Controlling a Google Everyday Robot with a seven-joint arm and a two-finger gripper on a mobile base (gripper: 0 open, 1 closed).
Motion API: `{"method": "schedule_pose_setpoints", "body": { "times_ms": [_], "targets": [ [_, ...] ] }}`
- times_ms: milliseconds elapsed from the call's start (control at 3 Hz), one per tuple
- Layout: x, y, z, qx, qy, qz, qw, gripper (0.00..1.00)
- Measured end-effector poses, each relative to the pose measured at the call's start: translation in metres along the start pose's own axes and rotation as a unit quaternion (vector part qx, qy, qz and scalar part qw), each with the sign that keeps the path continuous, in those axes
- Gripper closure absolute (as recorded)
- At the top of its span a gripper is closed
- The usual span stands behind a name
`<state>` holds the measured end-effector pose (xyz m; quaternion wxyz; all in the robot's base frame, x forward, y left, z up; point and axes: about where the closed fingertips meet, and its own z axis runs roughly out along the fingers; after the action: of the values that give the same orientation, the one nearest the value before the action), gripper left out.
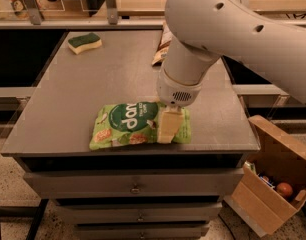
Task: Move green rice chip bag near brown chip bag
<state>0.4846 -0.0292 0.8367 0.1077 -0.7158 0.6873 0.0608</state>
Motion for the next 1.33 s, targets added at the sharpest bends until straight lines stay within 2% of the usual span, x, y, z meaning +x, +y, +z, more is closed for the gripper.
{"method": "schedule_pose_setpoints", "body": {
  "times_ms": [333,667,1000,1333],
  "targets": [
    [0.0,0.001,-0.001,0.001,0.0,-0.001,1.0,0.87],
    [-0.001,-0.001,-0.003,0.014,-0.024,-0.003,0.9996,1.0],
    [-0.005,-0.022,-0.014,0.044,-0.06,-0.016,0.9971,1.0],
    [-0.005,-0.037,-0.041,0.081,-0.056,-0.025,0.9949,1.0]
  ]
}}
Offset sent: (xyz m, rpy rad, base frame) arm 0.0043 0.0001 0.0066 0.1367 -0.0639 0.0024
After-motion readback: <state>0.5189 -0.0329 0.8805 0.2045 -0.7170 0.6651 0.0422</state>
